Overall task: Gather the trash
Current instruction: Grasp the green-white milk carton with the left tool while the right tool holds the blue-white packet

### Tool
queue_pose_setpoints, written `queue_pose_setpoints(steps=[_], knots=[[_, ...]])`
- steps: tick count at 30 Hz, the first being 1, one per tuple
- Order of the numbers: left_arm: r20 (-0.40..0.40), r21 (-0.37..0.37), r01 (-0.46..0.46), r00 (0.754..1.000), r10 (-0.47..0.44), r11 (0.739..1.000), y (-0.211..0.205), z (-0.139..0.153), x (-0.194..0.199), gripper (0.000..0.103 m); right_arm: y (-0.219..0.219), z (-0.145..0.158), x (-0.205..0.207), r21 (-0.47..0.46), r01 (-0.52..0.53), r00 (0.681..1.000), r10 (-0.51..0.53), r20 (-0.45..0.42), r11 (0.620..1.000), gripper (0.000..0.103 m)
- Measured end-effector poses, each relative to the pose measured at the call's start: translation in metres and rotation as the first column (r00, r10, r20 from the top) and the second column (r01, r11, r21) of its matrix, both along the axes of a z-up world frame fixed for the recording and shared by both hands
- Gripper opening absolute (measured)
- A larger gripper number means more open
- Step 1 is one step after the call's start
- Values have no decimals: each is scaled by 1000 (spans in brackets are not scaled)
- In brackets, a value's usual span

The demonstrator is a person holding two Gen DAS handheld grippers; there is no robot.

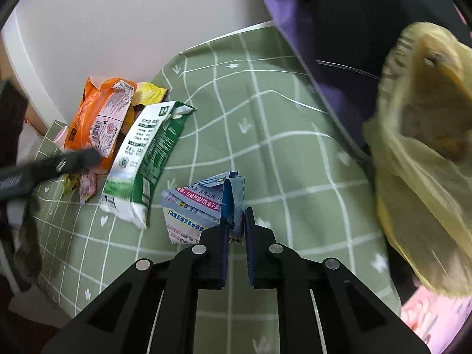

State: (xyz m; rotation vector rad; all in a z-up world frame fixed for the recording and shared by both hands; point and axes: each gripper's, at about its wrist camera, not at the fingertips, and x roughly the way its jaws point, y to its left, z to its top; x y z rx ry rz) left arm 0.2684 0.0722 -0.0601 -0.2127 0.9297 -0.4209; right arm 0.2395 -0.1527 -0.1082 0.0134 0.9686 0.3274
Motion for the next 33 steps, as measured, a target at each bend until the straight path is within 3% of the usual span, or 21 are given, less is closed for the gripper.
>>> queue_pose_setpoints(steps=[5,11,19,23,27,33], knots=[[-61,26,-55,997,57,998,-9,-2,50,61,-16,-3,-13,11,16,1000,-16,-4,1000,10],[-149,147,-72,984,94,986,-29,-23,89,61,-15,-1,-19,16,3,1000,-3,-4,1000,10],[-168,120,-53,983,73,991,-30,-19,90,57,-22,10,-21,2,-1,1000,0,19,1000,10],[-119,114,-37,992,51,993,-30,-6,74,57,-28,23,-14,9,20,998,-21,54,1000,10],[0,79,-4,1000,4,997,-24,27,47,57,-31,39,-14,4,28,995,-29,91,1000,11],[130,84,28,991,-39,996,-23,58,23,56,-37,56,-18,-6,61,989,-59,134,998,11]])
